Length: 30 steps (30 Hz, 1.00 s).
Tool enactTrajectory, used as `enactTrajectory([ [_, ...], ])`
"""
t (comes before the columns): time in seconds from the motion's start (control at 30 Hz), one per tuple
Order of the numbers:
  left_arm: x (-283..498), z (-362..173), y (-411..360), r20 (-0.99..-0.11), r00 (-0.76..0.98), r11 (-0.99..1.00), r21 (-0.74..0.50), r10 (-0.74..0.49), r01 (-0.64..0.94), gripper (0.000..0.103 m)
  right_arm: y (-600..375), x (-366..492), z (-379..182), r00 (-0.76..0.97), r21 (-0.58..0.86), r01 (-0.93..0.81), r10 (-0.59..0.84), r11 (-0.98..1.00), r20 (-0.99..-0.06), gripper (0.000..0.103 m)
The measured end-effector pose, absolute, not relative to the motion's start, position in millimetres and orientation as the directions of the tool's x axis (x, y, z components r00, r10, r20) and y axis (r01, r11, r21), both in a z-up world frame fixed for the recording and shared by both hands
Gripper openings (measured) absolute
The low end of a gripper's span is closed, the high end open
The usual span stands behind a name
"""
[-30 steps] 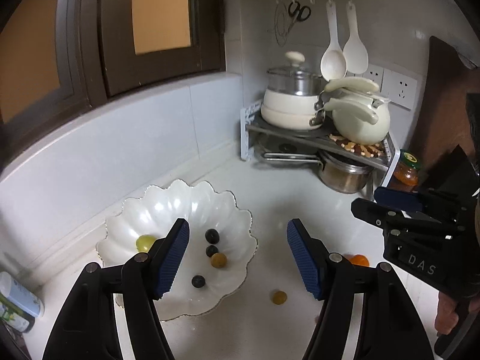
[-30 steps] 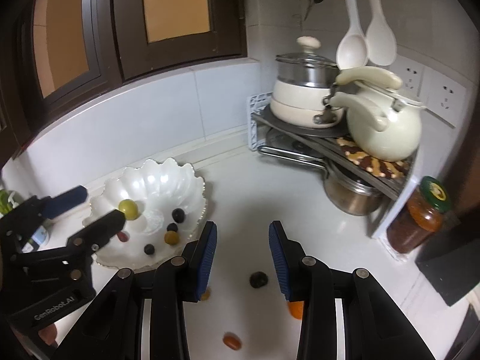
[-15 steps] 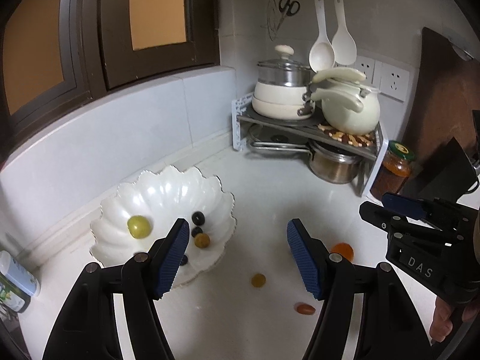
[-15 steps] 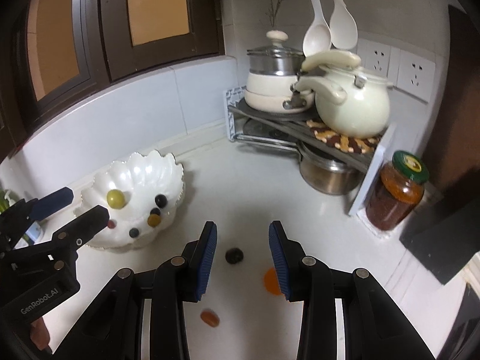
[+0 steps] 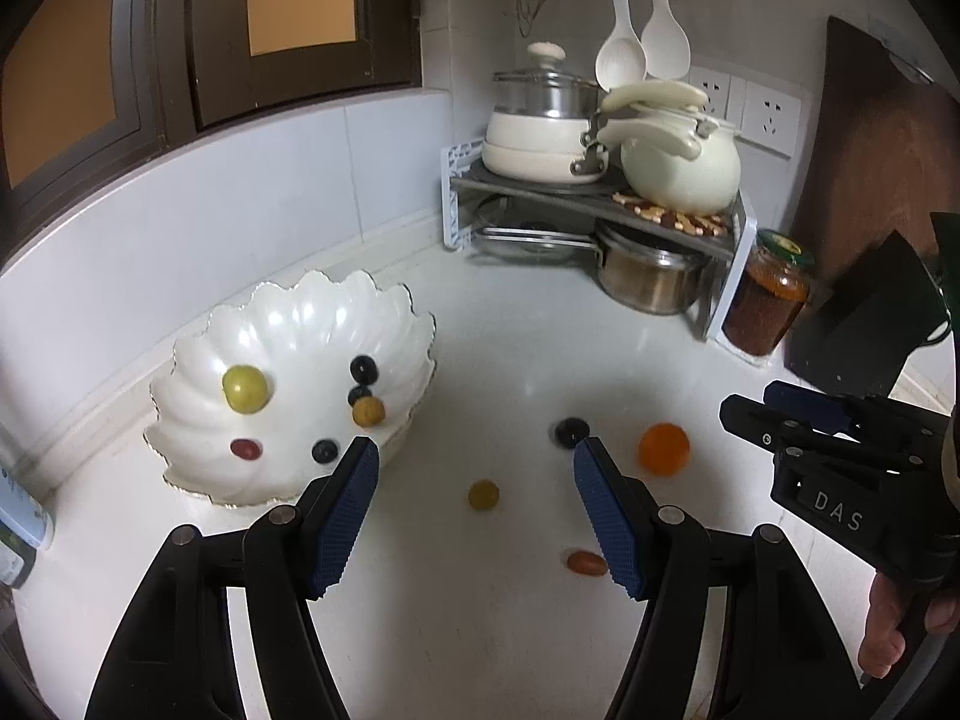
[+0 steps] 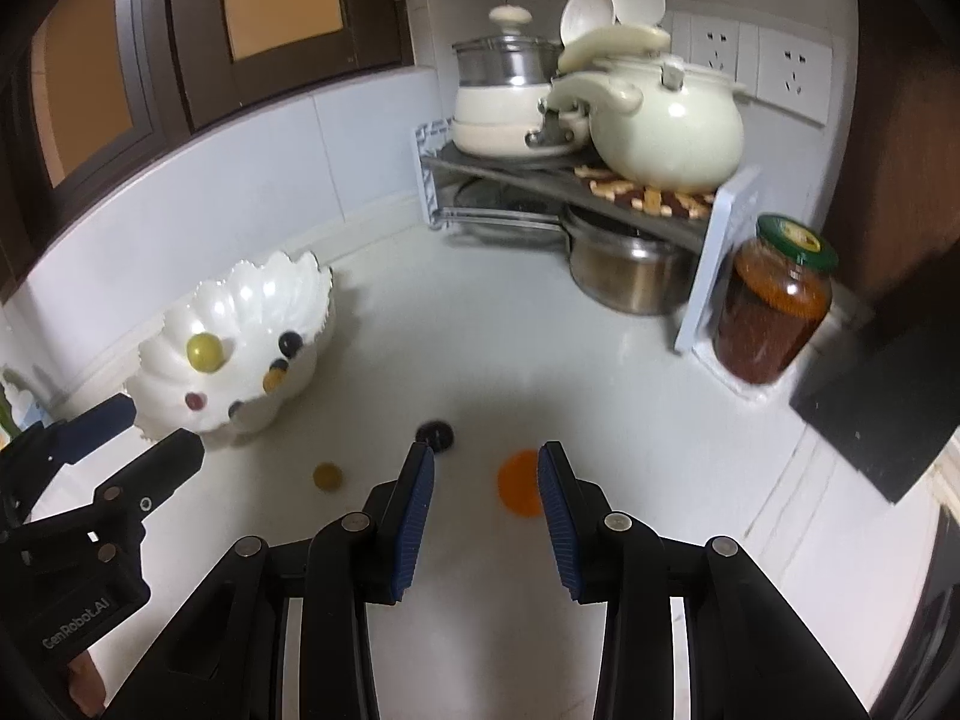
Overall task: Organize fruits
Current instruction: 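Withdraw both open grippers from the bowl toward the remaining fruits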
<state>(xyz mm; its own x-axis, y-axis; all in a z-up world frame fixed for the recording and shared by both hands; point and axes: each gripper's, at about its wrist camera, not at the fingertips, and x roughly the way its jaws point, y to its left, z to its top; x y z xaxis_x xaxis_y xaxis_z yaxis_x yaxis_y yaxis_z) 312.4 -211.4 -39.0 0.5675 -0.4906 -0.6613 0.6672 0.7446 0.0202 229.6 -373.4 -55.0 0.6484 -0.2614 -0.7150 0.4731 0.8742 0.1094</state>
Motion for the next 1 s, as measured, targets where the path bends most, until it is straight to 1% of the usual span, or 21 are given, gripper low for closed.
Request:
enactTrajectory([
  [0.1,308.5,-44.4,-210.2,-0.671,0.551,0.736,0.012,-0.496,0.677,0.067,-372.2,225.1,-62.8,0.644,0.127,0.473,-0.244,0.872,-0.725,0.037],
  [0.47,301.6,-76.4,-207.3,-0.717,0.508,0.73,-0.001,-0.477,0.684,0.067,-363.8,215.4,-90.8,0.602,0.095,0.483,-0.252,0.87,-0.757,0.037],
  [0.57,301.7,-83.8,-207.1,-0.725,0.496,0.728,-0.01,-0.478,0.686,0.067,-364.6,214.1,-98.0,0.594,0.106,0.488,-0.24,0.866,-0.768,0.037],
  [0.77,302.8,-95.8,-206.0,-0.731,0.494,0.731,-0.01,-0.471,0.683,0.067,-363.5,213.9,-108.2,0.578,0.09,0.49,-0.246,0.867,-0.778,0.037],
  [0.87,303.4,-99.7,-205.4,-0.727,0.507,0.735,0.003,-0.464,0.678,0.064,-365.5,214.7,-113.6,0.574,0.095,0.49,-0.238,0.867,-0.784,0.037],
  [1.0,307.6,-106.1,-207.4,-0.731,0.517,0.744,0.018,-0.446,0.668,0.064,-367.9,219.2,-119.6,0.561,0.086,0.498,-0.245,0.863,-0.791,0.037],
])
